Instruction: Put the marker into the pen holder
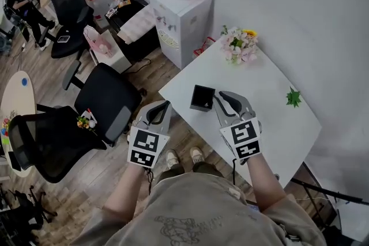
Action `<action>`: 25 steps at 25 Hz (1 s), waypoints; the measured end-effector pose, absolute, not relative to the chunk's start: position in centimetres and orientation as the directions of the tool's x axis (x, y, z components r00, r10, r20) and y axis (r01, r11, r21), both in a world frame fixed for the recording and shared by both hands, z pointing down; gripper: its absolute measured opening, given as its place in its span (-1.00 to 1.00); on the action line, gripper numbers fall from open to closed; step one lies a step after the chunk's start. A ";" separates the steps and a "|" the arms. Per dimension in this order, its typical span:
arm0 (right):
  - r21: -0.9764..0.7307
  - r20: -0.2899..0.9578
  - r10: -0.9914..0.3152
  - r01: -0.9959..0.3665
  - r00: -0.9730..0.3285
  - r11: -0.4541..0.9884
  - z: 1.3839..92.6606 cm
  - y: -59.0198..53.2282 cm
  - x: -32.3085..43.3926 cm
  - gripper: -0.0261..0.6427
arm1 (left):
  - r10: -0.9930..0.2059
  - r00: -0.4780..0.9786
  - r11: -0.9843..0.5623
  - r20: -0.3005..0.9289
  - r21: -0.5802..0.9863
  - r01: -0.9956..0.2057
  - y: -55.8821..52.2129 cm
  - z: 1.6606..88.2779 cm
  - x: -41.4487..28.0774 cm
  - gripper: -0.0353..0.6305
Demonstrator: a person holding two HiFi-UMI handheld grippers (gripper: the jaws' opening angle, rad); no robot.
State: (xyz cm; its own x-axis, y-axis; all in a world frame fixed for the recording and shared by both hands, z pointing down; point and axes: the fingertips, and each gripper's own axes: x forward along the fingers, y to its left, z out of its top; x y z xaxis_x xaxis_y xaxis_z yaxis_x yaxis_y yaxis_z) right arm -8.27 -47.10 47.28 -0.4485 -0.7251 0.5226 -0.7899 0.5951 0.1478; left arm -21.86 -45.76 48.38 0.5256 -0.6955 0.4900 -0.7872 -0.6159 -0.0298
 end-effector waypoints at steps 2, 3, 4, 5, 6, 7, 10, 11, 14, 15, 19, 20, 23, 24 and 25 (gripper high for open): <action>0.161 0.467 -0.757 -0.797 -0.458 0.582 44.5 -47.0 -8.4 -0.69 | -0.718 0.522 -0.609 0.460 -0.052 -0.792 -45.9 46.4 -22.3 -0.89; 0.165 0.441 -0.769 -0.800 -0.463 0.576 43.3 -46.9 -8.5 -0.71 | -0.730 0.521 -0.605 0.443 -0.063 -0.794 -46.0 45.3 -22.5 -0.89; 0.162 0.415 -0.778 -0.804 -0.471 0.572 42.1 -46.8 -8.5 -0.73 | -0.741 0.520 -0.601 0.425 -0.076 -0.796 -46.0 44.1 -22.7 -0.89; 0.141 0.388 -0.783 -0.809 -0.485 0.571 41.0 -46.6 -8.5 -0.75 | -0.754 0.520 -0.597 0.403 -0.089 -0.797 -45.9 42.9 -22.8 -0.89; 0.103 0.360 -0.784 -0.813 -0.506 0.573 39.9 -46.4 -8.7 -0.76 | -0.766 0.521 -0.593 0.378 -0.101 -0.799 -45.8 41.5 -23.0 -0.89; 0.059 0.330 -0.782 -0.815 -0.529 0.577 38.7 -46.2 -8.8 -0.78 | -0.776 0.523 -0.589 0.352 -0.110 -0.801 -45.7 40.2 -23.1 -0.89; 0.026 0.265 -0.783 -0.808 -0.562 0.589 35.6 -45.2 -9.3 -0.83 | -0.802 0.529 -0.577 0.280 -0.132 -0.806 -44.9 36.4 -23.6 -0.89; 0.048 0.249 -0.790 -0.807 -0.561 0.588 34.7 -44.9 -9.5 -0.83 | -0.808 0.530 -0.574 0.260 -0.139 -0.807 -44.6 35.4 -23.7 -0.89; 0.121 0.198 -0.807 -0.803 -0.557 0.584 32.3 -43.8 -9.6 -0.83 | -0.818 0.535 -0.569 0.209 -0.164 -0.806 -43.6 32.7 -24.2 -0.89; 0.133 0.179 -0.809 -0.801 -0.560 0.584 31.6 -43.4 -9.6 -0.83 | -0.820 0.540 -0.570 0.191 -0.172 -0.804 -43.3 31.9 -24.2 -0.89; 0.131 0.095 -0.816 -0.805 -0.570 0.578 28.9 -41.2 -9.4 -0.84 | -0.823 0.551 -0.568 0.140 -0.187 -0.801 -42.0 29.4 -24.4 -0.89; 0.127 0.081 -0.819 -0.809 -0.568 0.574 28.5 -40.7 -9.3 -0.84 | -0.823 0.553 -0.568 0.130 -0.190 -0.801 -41.6 29.0 -24.5 -0.89; 0.117 0.060 -0.822 -0.814 -0.566 0.569 27.8 -39.3 -9.2 -0.84 | -0.824 0.558 -0.566 0.101 -0.205 -0.798 -40.2 27.7 -24.6 -0.89; 0.116 0.060 -0.823 -0.815 -0.565 0.568 27.8 -39.0 -9.1 -0.84 | -0.823 0.560 -0.567 0.097 -0.209 -0.797 -39.8 27.5 -24.6 -0.89; 0.114 0.063 -0.823 -0.815 -0.564 0.567 28.0 -38.7 -9.0 -0.84 | -0.822 0.561 -0.567 0.096 -0.212 -0.796 -39.5 27.5 -24.6 -0.89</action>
